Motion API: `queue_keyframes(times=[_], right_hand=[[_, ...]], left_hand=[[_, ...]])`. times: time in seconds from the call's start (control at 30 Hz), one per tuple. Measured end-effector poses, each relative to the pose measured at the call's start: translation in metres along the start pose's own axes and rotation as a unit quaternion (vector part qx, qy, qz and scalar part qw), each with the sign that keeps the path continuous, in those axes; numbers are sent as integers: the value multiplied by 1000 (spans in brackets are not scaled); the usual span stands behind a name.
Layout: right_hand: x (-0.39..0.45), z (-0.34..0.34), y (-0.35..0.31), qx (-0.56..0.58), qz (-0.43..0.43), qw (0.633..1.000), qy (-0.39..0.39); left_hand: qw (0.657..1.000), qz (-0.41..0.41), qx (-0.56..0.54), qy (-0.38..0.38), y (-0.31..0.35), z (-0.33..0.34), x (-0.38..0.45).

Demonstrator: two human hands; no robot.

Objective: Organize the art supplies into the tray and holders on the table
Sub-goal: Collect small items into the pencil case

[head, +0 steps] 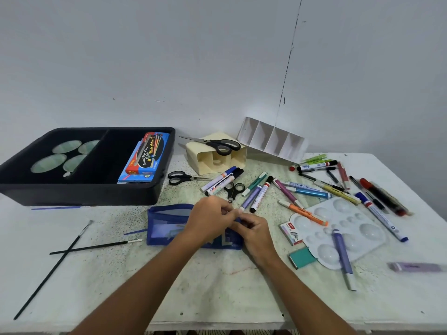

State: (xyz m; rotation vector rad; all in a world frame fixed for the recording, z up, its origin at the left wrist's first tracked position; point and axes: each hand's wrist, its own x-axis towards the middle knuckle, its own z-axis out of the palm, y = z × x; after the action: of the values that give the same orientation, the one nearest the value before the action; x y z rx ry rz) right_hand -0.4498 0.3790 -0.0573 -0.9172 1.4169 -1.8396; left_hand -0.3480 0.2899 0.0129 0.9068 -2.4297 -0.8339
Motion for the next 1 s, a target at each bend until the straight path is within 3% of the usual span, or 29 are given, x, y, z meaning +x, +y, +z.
queue_keyframes(times=[0.43, 0.77, 1.0], right_hand=[[-1, -2, -12, 0, 39, 999, 11], [-3, 1, -14, -39, 26, 998, 47], [-3, -3, -10, -93, 14, 995, 42]], left_hand=[[996, -73, -36, -42, 12, -6, 12], [995, -88, -36, -15, 13, -4, 15], [988, -94, -97, -80, 11, -15, 25]])
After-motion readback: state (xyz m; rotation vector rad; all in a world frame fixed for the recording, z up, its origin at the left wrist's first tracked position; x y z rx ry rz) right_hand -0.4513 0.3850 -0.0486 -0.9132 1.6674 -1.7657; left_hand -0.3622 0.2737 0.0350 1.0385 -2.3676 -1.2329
